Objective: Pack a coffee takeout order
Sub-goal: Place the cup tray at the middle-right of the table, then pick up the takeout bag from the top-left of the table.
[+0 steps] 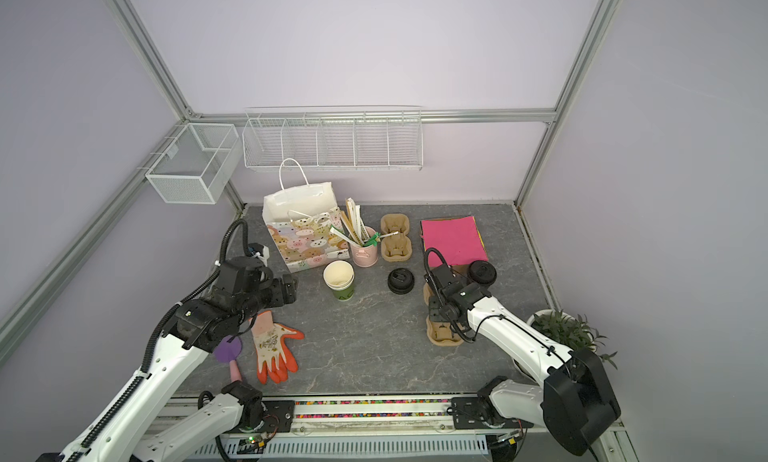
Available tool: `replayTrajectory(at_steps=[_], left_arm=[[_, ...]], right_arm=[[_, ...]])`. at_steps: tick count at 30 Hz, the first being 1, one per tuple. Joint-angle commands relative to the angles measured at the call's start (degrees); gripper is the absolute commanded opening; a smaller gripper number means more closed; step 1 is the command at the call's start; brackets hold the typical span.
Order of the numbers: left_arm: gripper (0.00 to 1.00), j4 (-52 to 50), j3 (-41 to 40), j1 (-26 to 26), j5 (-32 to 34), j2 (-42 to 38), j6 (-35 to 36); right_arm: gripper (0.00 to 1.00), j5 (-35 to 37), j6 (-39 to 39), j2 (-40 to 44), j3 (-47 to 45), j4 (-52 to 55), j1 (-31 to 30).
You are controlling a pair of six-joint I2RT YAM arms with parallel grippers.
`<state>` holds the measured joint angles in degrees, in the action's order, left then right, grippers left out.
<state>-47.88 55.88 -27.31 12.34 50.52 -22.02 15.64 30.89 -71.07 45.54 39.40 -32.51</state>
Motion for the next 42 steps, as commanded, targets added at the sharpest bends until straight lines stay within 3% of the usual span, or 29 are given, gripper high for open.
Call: replayTrajectory(at_steps=[1,15,19,26,29,34,36,38,42], left_arm=[[0.9,-0.29,-0.51,0.42,-0.05,0.04,-0.06],[0.9,-0.37,-0.51,0.42,0.23,0.24,-0.13],[0.9,-0.37,-0.34,0.39,0.55,0.1,-0.17],[0.9,-1.68,1.61,0.68,2.36,-1.99,-3.23],[0.91,-3.13,5.17,0.76,2.15,-3.22,-6.92],[0.91,-4.97,13.85,1.35,4.48,-0.98,-9.82],[0.91,-4.88,15.79,3.53,4.37,1.3,-10.03],[0.91,-3.74,16.15,9.15,-1.63,3.68,-11.31],[0.89,-0.66,15.49,20.43,-11.91,7.23,-14.03]], right_arm=[[0.33,1.99,1.87,-1.24,-1.24,-2.64,-0.28],[0.37,3.38,-2.02,-7.22,1.55,-5.53,2.19],[0.44,3.88,-2.76,-5.94,2.93,-4.01,2.63],[0.66,1.35,-4.22,1.24,7.59,0.05,3.15],[0.76,-2.08,-5.39,2.41,10.06,2.3,3.01],[0.84,-8.12,-5.8,3.96,11.03,1.99,1.98],[0.87,-11.39,-5.0,4.95,10.6,0.11,1.04],[0.89,-13.3,-4.06,4.83,10.9,-1.24,-1.23],[0.9,-8.89,-3.13,3.91,13.39,-0.9,-7.61]])
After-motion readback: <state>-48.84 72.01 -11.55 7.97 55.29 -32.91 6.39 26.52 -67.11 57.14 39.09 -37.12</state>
